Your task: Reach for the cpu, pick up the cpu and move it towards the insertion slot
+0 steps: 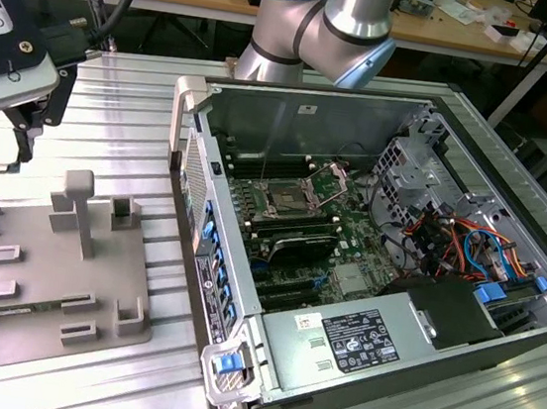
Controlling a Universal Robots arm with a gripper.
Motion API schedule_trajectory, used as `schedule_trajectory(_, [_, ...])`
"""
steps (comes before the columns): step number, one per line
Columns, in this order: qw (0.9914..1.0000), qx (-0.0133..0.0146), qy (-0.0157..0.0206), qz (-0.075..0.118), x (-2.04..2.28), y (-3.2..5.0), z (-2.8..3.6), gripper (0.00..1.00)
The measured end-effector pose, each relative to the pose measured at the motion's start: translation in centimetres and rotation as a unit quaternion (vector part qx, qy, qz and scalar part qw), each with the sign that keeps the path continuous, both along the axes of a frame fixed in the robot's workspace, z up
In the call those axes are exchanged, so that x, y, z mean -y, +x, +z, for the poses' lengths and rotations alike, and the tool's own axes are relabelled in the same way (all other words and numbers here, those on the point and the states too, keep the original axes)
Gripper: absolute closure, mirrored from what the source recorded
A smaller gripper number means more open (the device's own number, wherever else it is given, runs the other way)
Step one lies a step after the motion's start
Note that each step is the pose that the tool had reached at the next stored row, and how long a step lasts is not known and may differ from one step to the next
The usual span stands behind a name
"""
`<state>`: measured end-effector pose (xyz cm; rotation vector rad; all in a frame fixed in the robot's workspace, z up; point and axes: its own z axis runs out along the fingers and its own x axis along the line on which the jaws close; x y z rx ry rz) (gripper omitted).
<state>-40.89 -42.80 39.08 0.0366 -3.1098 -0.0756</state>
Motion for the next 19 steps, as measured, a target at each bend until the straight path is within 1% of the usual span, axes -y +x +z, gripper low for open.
schedule_trajectory(2, [1.00000,0.0000,0.0000,0.000,0.00,0.01,0.00,0.45])
schedule_trajectory(7, [1.00000,0.0000,0.0000,0.000,0.00,0.40,0.00,0.45])
schedule_trajectory(11, [1.00000,0.0000,0.0000,0.000,0.00,0.47,0.04,0.45])
schedule_trajectory(15, [1.00000,0.0000,0.0000,0.000,0.00,0.49,0.51,0.45])
schedule_trajectory(19, [1.00000,0.0001,0.0000,0.000,0.00,0.50,1.31,0.45])
